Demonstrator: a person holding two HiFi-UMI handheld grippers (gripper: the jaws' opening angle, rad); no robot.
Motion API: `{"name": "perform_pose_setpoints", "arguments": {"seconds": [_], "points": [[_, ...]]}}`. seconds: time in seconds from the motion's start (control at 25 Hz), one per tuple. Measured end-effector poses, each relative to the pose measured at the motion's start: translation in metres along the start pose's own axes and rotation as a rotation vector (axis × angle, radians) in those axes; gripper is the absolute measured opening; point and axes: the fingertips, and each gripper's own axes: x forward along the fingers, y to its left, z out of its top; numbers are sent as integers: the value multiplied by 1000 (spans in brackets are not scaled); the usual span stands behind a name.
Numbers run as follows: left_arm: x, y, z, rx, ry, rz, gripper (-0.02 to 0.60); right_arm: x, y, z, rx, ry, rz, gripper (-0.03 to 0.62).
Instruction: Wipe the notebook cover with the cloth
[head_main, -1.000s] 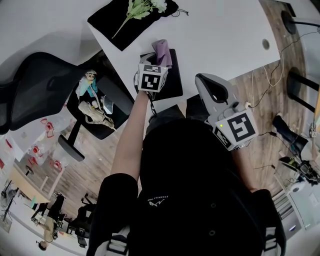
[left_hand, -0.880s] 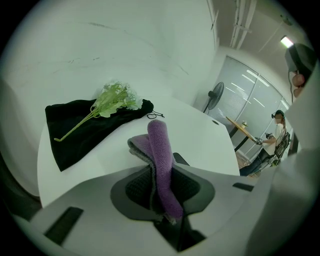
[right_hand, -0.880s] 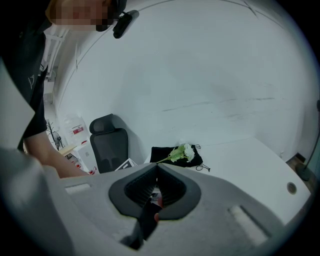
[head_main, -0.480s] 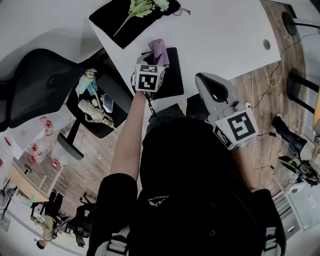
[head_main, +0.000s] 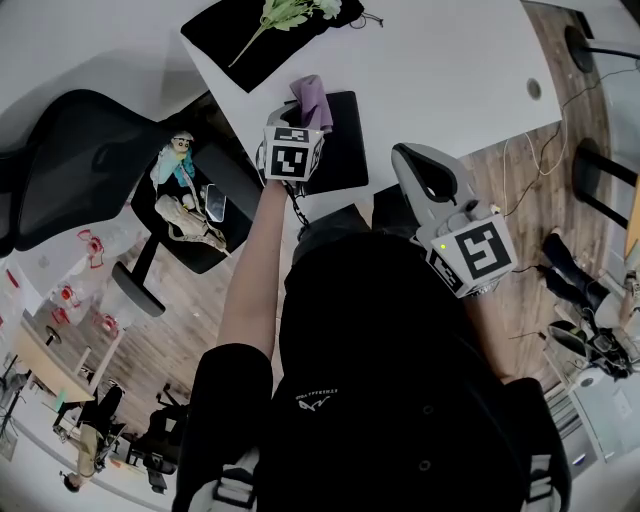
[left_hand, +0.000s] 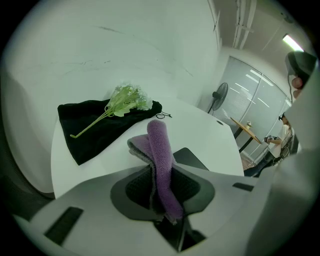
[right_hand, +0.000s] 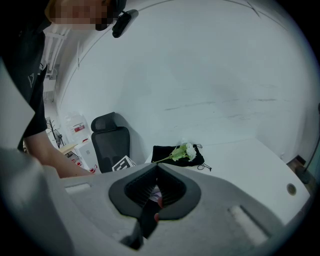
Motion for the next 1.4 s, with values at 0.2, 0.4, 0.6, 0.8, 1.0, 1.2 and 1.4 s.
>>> {"name": "perform_pose_setpoints", "arguments": {"seconds": [0.2,0.4,0.6,0.8,1.0,1.2,1.4], "points": [[-3,6,-2,-8,0,11,86,0,2,-1,-1,-3,2,5],[-7,11,-6,-15,1,18,86,1,5,-2,-3,-1,0,5],[-10,15,-10,-18,2,31,86,0,6,-7,-3,2,3,5],[-15,23,-11,-25,3,49,86,1,7,-6,-1,7,7,5],[-22,32,-15,-50,-6,69,86,3,10,-7,-5,8,16,5],[-25,36,-17,-53,-4,80,86,2,11,-9,-6,12,18,5],[-28,41,-20,-53,3,97,86,1,11,-10,-5,12,20,5]]}}
